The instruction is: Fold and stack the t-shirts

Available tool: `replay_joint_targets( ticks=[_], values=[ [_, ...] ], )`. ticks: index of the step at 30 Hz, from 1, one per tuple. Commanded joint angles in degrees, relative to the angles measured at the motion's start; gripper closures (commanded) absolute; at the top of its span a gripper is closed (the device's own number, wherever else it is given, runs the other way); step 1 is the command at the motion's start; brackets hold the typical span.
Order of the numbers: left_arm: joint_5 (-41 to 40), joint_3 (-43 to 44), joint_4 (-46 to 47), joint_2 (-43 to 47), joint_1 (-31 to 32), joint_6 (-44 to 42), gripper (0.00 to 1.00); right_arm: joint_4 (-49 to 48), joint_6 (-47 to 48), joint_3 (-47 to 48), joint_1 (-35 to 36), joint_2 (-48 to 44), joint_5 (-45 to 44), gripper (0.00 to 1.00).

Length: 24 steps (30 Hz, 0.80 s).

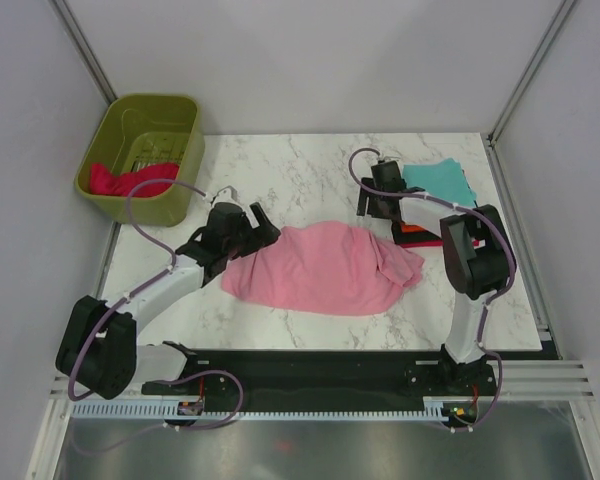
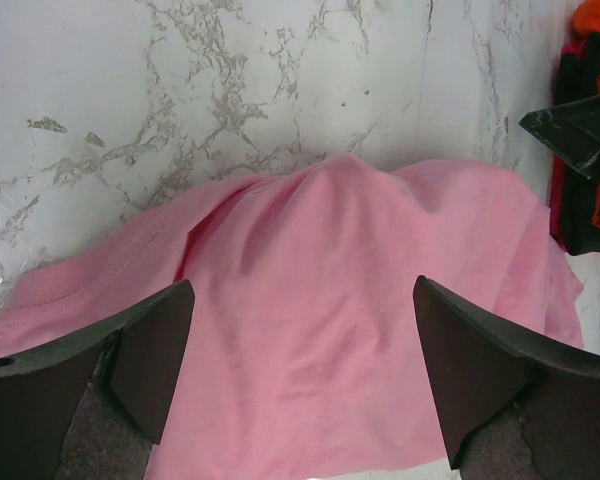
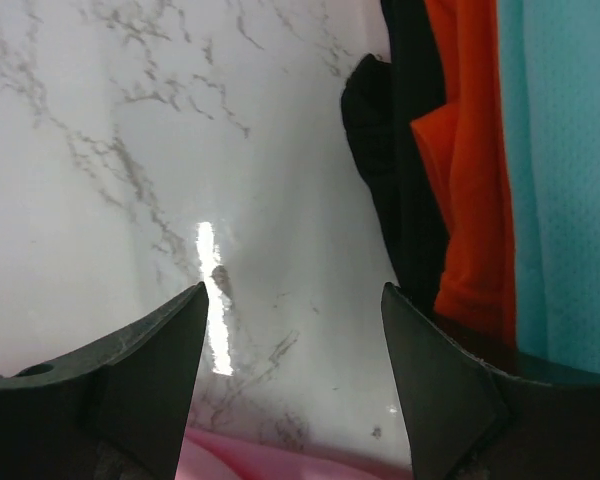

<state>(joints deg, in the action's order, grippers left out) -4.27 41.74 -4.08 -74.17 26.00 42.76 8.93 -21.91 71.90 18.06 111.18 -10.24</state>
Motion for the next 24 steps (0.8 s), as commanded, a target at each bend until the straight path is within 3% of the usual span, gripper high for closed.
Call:
replay_joint_targets(
  ticks=[1,10,17,24],
  values=[
    [0.31,1.77,2.85,2.28,0.11,-1.89,0.02,5.13,2.14,3.07,-1.18,1.23,-7.25,0.21],
    [5.68,2.91,2.67,1.66,0.19,-5.06,0.00,5.66,0.64,2.28,-9.10,0.28,-7.08,0.18],
    [7.52,3.35,2.58,1.75,0.37,-6.81,0.00,2.15,0.73,-3.25,-2.00,-9.74,-2.07,0.04],
    [8.14,5.02,0.74,-0.97,0.72,-7.87,0.00,-3.56,-3.58,-18.52,1.79,-23.09,5.05,0.12]
  ],
)
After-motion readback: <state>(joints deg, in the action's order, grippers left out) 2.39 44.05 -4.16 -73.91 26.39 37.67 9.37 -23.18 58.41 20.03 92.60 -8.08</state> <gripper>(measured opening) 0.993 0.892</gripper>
